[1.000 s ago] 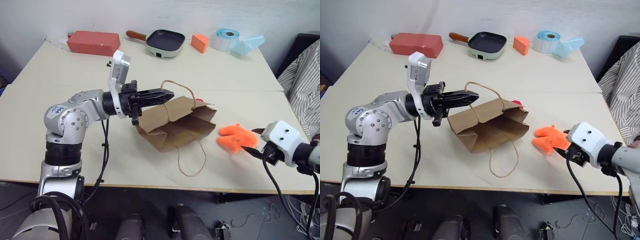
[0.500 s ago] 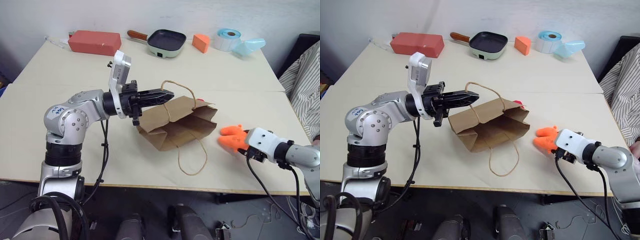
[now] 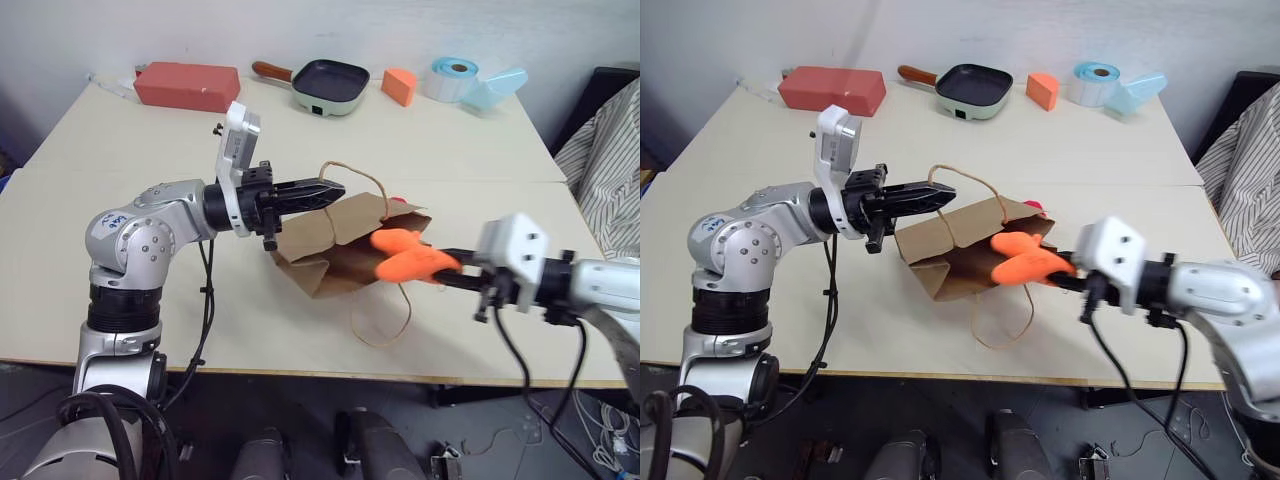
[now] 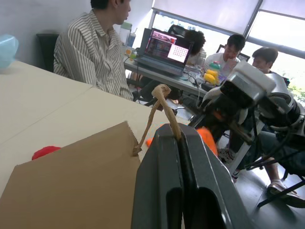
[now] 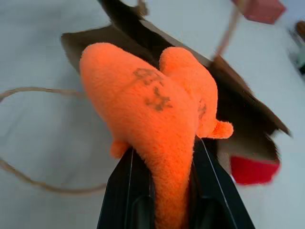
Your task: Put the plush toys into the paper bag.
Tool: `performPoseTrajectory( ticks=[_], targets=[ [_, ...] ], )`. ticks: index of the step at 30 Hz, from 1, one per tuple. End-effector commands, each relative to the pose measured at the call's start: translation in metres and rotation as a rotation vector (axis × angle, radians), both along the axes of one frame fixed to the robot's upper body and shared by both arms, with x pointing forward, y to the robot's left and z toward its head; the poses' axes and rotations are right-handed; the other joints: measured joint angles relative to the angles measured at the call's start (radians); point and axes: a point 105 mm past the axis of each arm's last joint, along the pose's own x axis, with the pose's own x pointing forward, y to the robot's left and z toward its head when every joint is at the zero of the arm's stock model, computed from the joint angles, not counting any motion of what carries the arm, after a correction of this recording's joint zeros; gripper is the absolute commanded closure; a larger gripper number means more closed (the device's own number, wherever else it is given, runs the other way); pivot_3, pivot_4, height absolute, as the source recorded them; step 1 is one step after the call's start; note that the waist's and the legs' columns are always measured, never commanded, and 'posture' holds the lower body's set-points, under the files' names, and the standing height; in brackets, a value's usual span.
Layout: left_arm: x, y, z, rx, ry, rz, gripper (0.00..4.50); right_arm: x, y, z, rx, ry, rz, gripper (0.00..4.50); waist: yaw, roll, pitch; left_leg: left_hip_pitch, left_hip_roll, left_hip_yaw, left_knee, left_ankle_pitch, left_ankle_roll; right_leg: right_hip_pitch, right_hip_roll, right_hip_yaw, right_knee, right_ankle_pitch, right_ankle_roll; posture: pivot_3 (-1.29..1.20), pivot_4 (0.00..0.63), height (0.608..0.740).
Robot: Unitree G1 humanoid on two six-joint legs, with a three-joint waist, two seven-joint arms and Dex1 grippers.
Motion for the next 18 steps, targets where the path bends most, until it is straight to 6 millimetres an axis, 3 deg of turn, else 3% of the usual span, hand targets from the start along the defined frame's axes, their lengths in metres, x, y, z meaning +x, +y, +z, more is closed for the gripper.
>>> performPoseTrajectory(
  ticks=[1, 10, 14, 18],
  targets=[
    [-0.006, -0.001, 0.015, -0.027, -0.048, -0.016, 4.50, 0.019, 0.022, -0.010, -0.062, -0.055, 0.020, 4.23, 0.000, 0.000, 0.000, 0.000, 0.000, 0.000, 0.000, 0.000, 0.000, 0.000, 0.000, 0.000, 0.000, 0.000, 0.000, 0.00, 0.150, 0.740],
    [-0.014, 0.005, 0.012, -0.038, -0.033, 0.017, 4.50, 0.075, 0.084, -0.041, -0.250, -0.106, 0.055, 4.23, -0.008, 0.000, 0.000, -0.002, 0.000, 0.000, 0.001, 0.000, 0.000, -0.002, -0.001, 0.000, 0.001, 0.000, 0.000, 0.00, 0.150, 0.740],
    [-0.016, 0.013, 0.009, -0.044, -0.015, 0.060, 4.50, 0.081, 0.119, -0.035, -0.172, -0.067, 0.112, 4.23, -0.019, 0.000, 0.000, -0.002, 0.000, 0.000, 0.002, 0.000, 0.000, -0.003, -0.001, -0.001, 0.003, 0.000, 0.000, 0.00, 0.150, 0.740],
    [-0.018, 0.022, 0.008, -0.047, -0.004, 0.108, 4.50, 0.080, 0.150, -0.042, -0.137, -0.039, 0.203, 4.23, -0.028, 0.000, 0.000, -0.002, 0.000, -0.001, 0.002, 0.000, 0.000, -0.003, -0.001, -0.001, 0.007, 0.000, 0.000, 0.00, 0.150, 0.740]
  ],
)
